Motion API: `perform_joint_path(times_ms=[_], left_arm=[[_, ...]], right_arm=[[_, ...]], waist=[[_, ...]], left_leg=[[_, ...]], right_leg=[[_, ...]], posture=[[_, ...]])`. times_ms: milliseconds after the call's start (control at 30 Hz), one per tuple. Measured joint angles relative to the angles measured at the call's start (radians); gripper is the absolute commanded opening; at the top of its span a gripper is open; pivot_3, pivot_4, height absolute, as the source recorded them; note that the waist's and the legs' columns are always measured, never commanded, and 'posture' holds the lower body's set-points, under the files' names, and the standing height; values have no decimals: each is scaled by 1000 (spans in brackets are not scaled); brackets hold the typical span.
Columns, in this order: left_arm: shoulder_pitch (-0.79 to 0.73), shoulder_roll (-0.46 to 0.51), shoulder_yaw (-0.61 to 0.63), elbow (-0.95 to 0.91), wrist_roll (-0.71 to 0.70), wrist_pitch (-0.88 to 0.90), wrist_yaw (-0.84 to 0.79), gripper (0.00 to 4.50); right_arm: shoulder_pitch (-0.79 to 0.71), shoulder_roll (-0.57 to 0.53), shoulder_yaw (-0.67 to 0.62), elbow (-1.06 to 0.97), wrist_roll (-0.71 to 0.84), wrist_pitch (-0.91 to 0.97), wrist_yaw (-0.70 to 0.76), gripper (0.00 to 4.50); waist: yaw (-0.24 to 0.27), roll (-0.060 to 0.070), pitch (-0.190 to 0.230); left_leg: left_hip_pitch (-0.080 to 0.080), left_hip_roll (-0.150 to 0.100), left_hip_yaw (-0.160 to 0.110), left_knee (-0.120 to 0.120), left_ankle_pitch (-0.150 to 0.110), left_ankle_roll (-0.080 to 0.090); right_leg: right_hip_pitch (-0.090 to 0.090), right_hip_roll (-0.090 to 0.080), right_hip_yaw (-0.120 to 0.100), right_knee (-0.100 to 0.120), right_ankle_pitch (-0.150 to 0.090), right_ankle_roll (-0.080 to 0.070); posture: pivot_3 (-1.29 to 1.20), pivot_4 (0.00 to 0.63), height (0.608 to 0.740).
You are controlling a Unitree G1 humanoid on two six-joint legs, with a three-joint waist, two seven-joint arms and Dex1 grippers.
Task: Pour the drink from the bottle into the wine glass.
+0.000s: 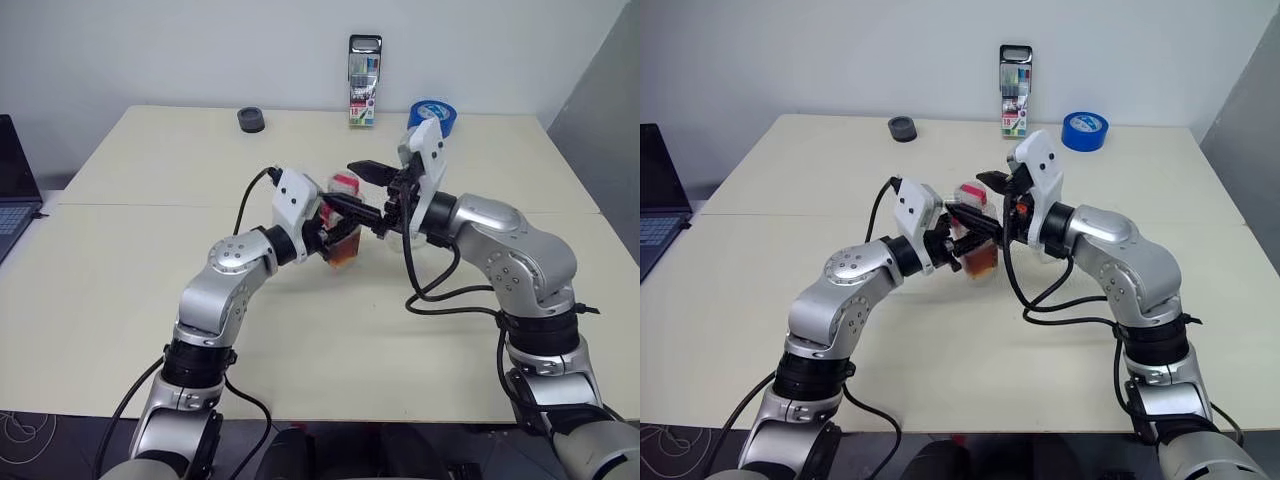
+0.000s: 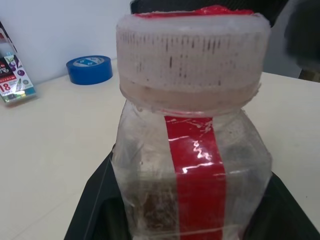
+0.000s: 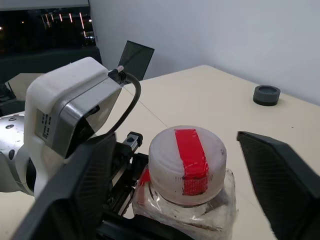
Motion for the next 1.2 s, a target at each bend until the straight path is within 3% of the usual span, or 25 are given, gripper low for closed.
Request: perform_joint_path(times_ms=[367,467,667,967,1200], left_arm=[[0,-11,-1,0,0,0,1,1883],[0,-11,-1,0,0,0,1,1883],[0,-9,-1,-4,-1,0,-2,1883],[2,7,-3,-14,-2,5,-20,1883],[-1,101,34,-114,-128,92,-135,1883]], right_arm=[[0,25,-7,0,6,21,-15,4374],[4,30,-10,0,6,21,-19,3774],[4,37,-25,3,0,19,-31,1836],[3,24,-20,11,-2,8,3,1854],[-109,-76,-20,117,74,-1,290,1854]], waist=[[0,0,0],[0,0,0],[0,0,0],[0,0,0],[-2,1,1]], left_leg=[[0,0,0,0,0,0],[0,0,0,0,0,0],[0,0,0,0,0,0],[0,0,0,0,0,0],[0,0,0,0,0,0]], right_leg=[[0,0,0,0,0,0],[0,0,0,0,0,0],[0,0,0,0,0,0],[0,0,0,0,0,0],[0,0,0,0,0,0]], posture=[[0,150,740],[0,150,740],[0,150,740],[0,150,740],[0,150,740]])
